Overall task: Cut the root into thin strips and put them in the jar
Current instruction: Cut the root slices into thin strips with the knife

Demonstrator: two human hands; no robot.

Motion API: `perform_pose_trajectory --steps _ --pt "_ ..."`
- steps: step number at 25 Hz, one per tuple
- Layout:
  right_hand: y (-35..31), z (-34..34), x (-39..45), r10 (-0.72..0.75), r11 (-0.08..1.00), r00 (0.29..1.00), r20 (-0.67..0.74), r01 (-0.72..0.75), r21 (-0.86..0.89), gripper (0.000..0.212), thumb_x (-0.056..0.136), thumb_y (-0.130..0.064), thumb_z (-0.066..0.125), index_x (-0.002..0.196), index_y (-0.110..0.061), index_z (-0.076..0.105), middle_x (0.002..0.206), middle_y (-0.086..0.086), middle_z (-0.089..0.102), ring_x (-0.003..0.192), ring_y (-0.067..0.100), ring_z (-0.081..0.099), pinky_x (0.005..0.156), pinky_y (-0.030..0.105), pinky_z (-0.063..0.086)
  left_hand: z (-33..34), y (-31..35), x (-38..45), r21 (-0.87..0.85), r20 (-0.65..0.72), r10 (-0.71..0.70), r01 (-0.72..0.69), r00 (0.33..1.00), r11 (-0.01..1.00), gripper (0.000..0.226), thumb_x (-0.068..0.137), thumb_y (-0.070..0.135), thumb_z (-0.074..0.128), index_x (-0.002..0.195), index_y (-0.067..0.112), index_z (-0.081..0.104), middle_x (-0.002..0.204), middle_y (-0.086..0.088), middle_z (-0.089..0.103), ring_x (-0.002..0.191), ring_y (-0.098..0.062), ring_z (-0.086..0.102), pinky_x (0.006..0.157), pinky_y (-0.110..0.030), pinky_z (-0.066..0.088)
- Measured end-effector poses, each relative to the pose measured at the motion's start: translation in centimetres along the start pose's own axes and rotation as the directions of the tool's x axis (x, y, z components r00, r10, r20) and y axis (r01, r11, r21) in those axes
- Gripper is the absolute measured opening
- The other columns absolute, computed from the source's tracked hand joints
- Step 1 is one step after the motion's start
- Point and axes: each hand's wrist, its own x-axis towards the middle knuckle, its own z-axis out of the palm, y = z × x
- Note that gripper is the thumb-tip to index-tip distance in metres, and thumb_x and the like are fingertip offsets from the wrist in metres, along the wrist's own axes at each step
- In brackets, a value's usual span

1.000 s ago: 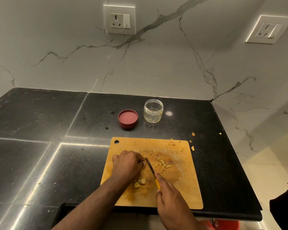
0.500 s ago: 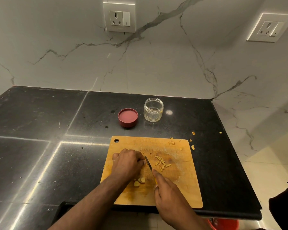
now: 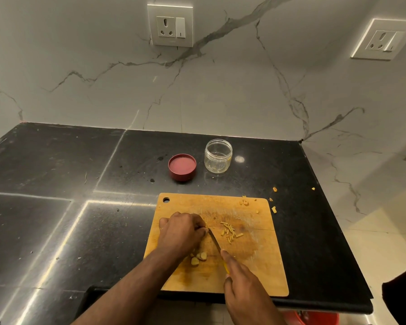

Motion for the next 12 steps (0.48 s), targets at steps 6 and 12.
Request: perform_pose_trajectory --steps 6,12 --pt "0.5 -1.4 -0.2 0.002 1.0 0.999 -0.047 -0.002 0.009 0.055 0.103 -0.026 0.037 0.154 -0.038 0.018 0.148 -0.014 0.037 0.122 -0.003 0.04 0.099 0.01 0.032 -0.4 0.0 -0.2 -0.032 0.019 -0.002 0.003 1.0 0.999 0.019 0.092 0.041 0.06 0.11 0.037 0.068 0.099 0.022 0.064 0.105 -0.008 0.053 0.087 -0.039 0.03" --pt "0.7 -2.0 -0.1 0.034 0.994 0.997 -0.074 -0.026 0.108 0.051 0.104 -0.025 0.04 0.151 -0.04 0.027 0.146 -0.015 0.04 0.117 -0.005 0.037 0.098 0.009 0.028 -0.7 -0.4 -0.2 -0.039 0.053 -0.005 0.007 0.999 0.999 0.025 0.095 0.037 0.058 0.117 0.037 0.069 0.109 0.02 0.067 0.11 -0.009 0.05 0.09 -0.04 0.031"
